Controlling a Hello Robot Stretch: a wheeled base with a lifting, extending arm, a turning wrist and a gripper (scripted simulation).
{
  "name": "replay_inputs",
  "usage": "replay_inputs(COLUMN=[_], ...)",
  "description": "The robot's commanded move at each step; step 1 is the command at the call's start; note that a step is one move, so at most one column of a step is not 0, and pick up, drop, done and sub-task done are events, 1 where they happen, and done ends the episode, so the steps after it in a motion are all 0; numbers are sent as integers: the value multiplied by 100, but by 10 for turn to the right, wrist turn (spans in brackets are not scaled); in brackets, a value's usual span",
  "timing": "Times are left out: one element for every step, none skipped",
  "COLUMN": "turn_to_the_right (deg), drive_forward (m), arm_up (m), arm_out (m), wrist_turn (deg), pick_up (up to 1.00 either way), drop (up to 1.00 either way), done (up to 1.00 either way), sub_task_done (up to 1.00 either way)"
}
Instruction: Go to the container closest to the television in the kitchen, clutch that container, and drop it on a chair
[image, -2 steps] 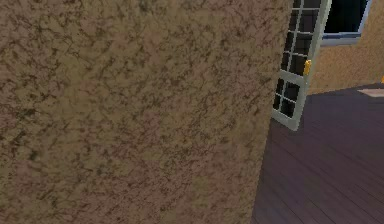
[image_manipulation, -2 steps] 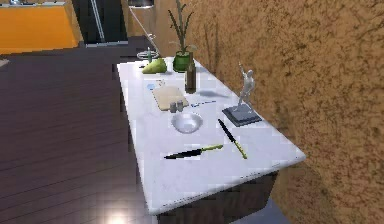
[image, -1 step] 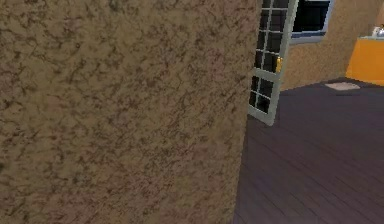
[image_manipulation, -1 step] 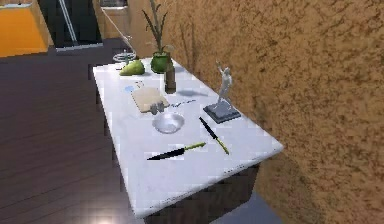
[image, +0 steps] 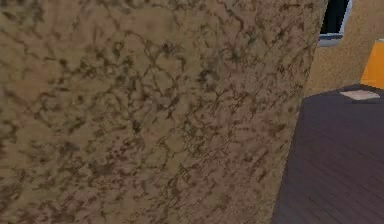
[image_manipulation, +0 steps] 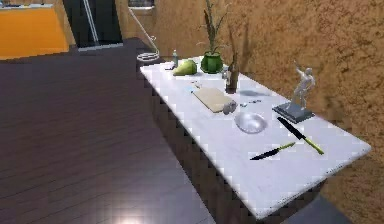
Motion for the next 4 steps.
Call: replay_inputs(turn_to_the_right=[450,120,0,-150], drive_forward=[0,0,75,0], arm_up=[0,0,0,0], arm_out=[0,0,0,0], wrist_turn=[0,0,0,0], pick_up=[0,0,0,0], drop=[0,0,0,0], done=[0,0,0,0], sub_task_done=[0,0,0,0])
